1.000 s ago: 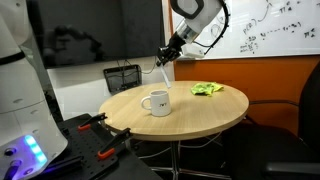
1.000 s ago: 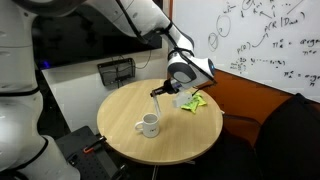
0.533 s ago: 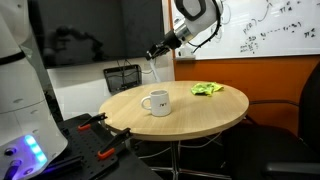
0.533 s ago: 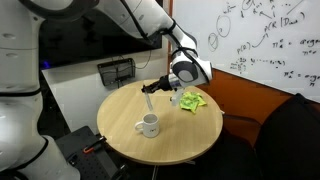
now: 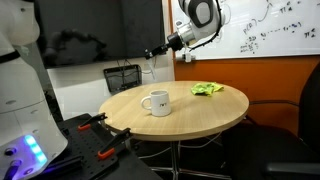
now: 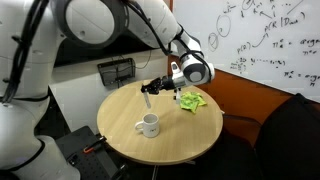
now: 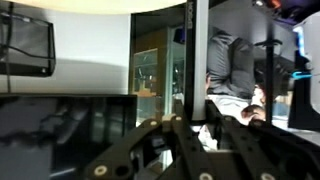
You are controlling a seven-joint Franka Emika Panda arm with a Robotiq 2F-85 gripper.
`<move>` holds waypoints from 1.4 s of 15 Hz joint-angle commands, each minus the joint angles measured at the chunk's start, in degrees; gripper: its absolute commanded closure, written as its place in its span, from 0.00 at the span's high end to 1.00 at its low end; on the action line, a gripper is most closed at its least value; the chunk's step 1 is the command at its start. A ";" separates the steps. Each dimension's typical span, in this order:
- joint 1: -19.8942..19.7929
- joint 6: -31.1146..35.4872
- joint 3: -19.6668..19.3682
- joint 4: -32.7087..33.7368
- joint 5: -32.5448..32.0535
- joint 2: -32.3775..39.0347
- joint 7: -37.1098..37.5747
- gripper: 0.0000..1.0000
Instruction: Place the marker in the mug
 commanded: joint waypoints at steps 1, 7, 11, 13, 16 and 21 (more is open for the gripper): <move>-12.18 -5.35 15.95 10.13 -10.85 10.38 0.01 0.07; -12.14 -18.60 15.95 14.73 -22.96 18.77 1.45 0.07; -5.93 -21.10 9.52 15.63 -21.77 16.93 -2.66 0.07; -7.94 -21.22 13.35 16.29 -23.68 17.66 0.00 0.07; -8.14 -20.82 15.17 17.02 -23.58 16.88 0.20 0.07; -8.29 -20.13 16.27 19.23 -23.46 17.73 0.20 0.07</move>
